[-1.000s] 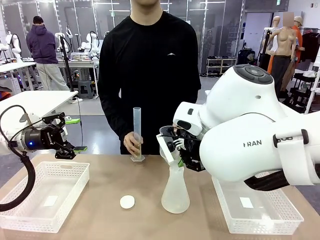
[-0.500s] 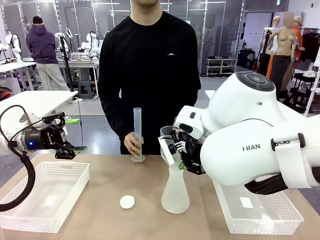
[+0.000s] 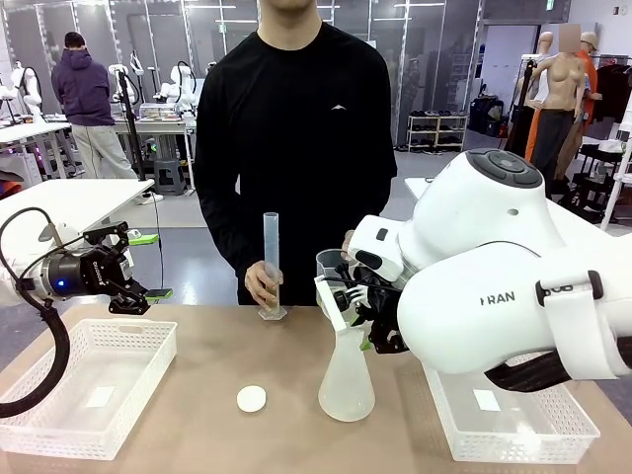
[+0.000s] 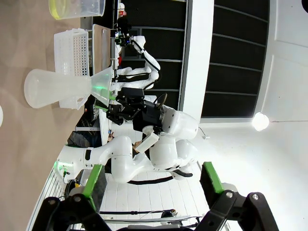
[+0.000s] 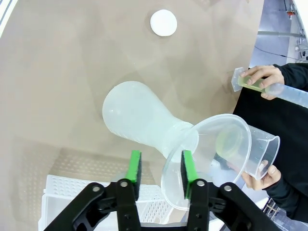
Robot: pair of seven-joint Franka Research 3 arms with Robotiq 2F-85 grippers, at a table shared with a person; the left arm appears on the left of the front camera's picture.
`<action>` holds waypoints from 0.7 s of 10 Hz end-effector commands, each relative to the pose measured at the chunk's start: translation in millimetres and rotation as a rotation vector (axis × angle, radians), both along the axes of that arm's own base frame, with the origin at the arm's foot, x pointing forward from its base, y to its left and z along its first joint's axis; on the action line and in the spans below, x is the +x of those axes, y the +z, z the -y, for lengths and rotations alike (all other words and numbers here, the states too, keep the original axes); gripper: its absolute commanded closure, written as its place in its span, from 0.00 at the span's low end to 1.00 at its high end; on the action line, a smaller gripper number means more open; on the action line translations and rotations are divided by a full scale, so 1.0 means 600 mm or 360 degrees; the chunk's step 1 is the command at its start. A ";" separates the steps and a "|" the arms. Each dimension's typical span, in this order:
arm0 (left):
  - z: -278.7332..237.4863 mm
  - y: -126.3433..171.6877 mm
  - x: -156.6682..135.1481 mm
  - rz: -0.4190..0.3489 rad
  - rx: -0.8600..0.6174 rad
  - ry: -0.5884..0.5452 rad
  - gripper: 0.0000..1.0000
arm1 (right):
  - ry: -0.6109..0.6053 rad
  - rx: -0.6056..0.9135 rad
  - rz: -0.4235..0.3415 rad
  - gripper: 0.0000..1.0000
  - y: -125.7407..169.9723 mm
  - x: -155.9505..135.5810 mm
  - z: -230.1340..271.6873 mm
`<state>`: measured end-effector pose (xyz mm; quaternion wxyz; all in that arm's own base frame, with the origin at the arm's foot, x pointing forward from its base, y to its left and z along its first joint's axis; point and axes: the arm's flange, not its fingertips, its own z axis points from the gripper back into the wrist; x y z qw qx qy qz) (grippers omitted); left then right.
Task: Prepare the solutions needed for the experiment.
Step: Pick up the Plastic Funnel and insert it into the Big flask.
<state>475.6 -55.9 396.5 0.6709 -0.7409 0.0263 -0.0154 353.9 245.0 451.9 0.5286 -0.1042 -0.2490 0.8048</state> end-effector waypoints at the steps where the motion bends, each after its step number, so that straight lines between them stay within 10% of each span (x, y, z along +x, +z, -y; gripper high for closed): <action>1: 0.000 0.003 -0.002 0.0015 -0.0003 0.0001 0.00 | -0.0029 0.0033 0.0010 0.33 0.002 -0.010 0.000; 4: 0.000 0.003 -0.002 0.0015 -0.0003 0.0001 0.00 | -0.0037 0.0020 0.0027 0.00 0.007 -0.009 0.001; 7: 0.000 0.003 -0.002 0.0015 -0.0003 0.0001 0.00 | -0.0001 0.0012 0.0017 0.00 0.009 -0.003 0.001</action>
